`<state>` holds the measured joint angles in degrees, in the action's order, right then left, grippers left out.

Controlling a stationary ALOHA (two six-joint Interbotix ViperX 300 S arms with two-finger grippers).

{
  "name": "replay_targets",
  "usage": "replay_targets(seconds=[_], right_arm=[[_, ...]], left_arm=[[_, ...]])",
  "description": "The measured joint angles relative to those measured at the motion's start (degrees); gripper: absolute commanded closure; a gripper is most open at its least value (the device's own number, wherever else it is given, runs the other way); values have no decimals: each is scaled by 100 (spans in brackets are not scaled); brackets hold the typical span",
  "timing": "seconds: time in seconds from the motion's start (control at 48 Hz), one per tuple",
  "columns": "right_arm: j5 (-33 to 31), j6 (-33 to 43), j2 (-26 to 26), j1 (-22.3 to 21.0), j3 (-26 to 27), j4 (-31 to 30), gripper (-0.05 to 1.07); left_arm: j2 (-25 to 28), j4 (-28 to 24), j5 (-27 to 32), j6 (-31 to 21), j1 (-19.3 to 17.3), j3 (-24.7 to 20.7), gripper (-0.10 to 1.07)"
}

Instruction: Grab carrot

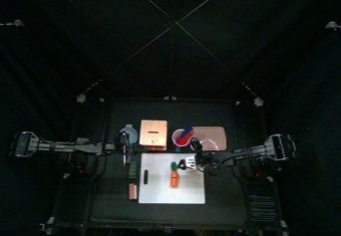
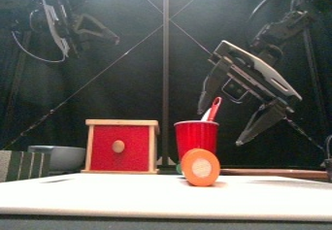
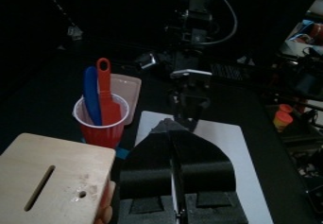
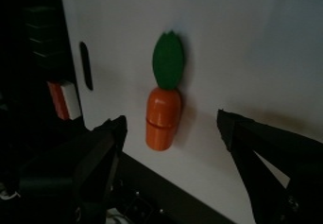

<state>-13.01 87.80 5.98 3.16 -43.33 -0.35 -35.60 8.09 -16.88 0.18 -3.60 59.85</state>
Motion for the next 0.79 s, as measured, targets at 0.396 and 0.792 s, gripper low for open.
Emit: replay_targets(seconds=[0.396, 0.792], right_arm=[[-1494, 9, -1362, 53, 1591, 457, 0], [-2004, 26, -1916, 53, 2092, 475, 0]], left_arm=[[0, 0, -88, 0, -26, 88, 89], [-53, -9, -756, -9, -26, 281, 89]])
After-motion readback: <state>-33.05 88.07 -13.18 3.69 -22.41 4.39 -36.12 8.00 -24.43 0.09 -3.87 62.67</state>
